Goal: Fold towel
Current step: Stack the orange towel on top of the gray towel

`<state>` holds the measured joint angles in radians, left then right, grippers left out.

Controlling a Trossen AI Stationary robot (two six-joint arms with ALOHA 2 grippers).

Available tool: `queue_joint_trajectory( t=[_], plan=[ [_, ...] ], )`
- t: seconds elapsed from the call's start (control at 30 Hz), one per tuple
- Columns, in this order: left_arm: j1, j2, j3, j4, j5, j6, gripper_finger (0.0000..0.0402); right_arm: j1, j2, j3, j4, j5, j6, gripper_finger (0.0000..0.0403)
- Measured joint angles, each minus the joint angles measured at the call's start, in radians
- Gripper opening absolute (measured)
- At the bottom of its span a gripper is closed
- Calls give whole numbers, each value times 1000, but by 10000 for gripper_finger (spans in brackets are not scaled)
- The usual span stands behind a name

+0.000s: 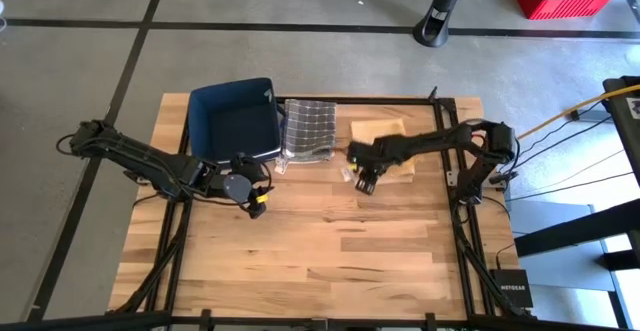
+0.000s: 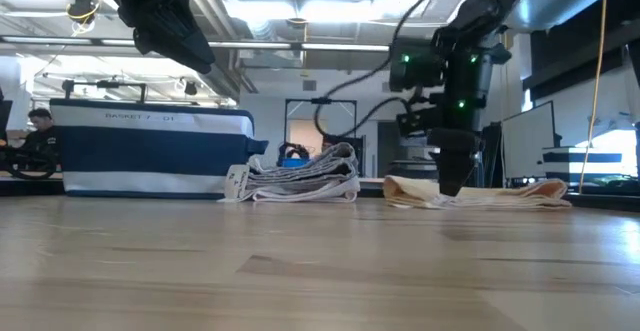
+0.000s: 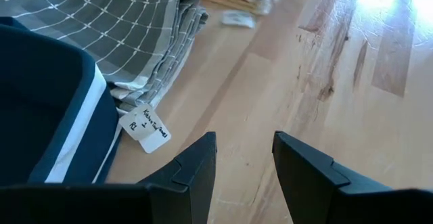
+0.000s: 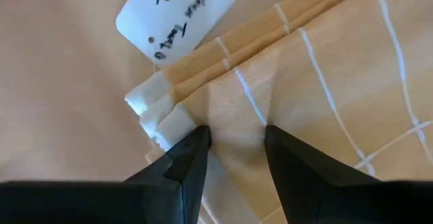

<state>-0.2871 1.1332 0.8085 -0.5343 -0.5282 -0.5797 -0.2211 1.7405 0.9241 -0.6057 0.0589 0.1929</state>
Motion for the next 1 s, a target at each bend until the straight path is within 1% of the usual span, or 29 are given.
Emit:
queue_joint_trajectory(
  t=[0.27, 0.4, 0.6, 0.73, 0.8, 0.87, 0.93, 1.0],
  plan=[
    [0, 0, 0, -1, -1, -20, 140, 251, 3, -3, 89, -53, 189, 153],
    [0, 0, 0, -1, 0, -23, 140, 367, 4, -4, 183, -52, 227, 153],
    [0, 0, 0, -1, 0, -23, 140, 509, 11, -10, 393, -70, 245, 153],
    [0, 0, 0, -1, 0, -23, 140, 559, 11, -6, 495, -74, 169, 153],
    [0, 0, 0, -1, 0, -23, 140, 568, 11, 15, 478, -78, 109, 153],
    [0, 0, 0, -1, 0, -23, 140, 564, 8, 68, 421, -78, 73, 154],
    [0, 0, 0, -1, 0, -23, 140, 542, -1, 141, 307, -75, 29, 157],
    [0, 0, 0, -1, 0, -23, 140, 511, -6, 227, 169, -47, -12, 166]
  ],
)
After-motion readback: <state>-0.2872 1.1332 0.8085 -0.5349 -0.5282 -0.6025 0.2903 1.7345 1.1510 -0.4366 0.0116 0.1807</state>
